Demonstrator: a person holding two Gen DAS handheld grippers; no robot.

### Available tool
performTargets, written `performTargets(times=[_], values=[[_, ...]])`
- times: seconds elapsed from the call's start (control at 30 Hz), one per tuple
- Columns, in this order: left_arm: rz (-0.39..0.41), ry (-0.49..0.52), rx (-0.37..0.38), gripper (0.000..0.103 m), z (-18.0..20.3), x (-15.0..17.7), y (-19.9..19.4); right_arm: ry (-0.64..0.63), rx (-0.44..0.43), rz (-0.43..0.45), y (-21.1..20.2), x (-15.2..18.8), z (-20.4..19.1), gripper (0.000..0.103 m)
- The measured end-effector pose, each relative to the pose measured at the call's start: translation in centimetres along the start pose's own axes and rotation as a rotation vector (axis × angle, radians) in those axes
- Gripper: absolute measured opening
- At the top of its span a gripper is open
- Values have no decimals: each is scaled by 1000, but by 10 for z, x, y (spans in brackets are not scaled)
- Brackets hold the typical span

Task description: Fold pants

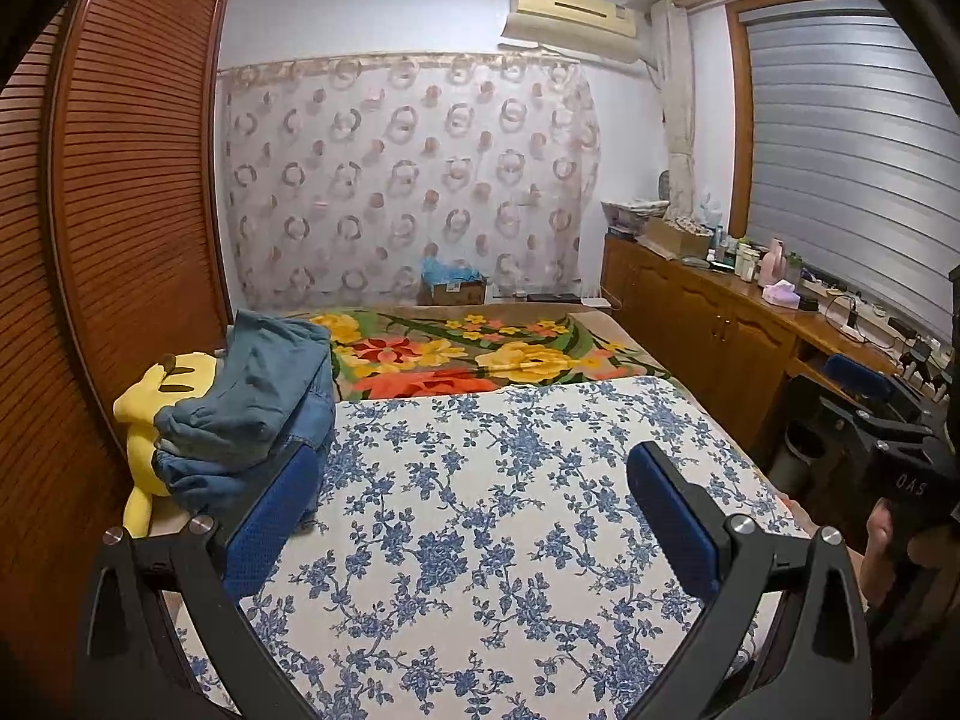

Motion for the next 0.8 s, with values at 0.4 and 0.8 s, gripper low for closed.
performTargets(times=[0.4,0.8], values=[[2,-4,-5,103,-4,2,-3,1,-1,-1,-1,3,2,99],[5,-2,-7,103,-6,2,-4,3,-6,-4,0,4,2,99]])
Point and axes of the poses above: each gripper's, at about its wrist camera, not at the fingertips, and y roughly the way its jaws point, z to its right, x to its underside, the point moved 8 cm from there along y, roughly the way its jaws point, and after that the axes turned 7 degrees about x, right-handed, at the moved point
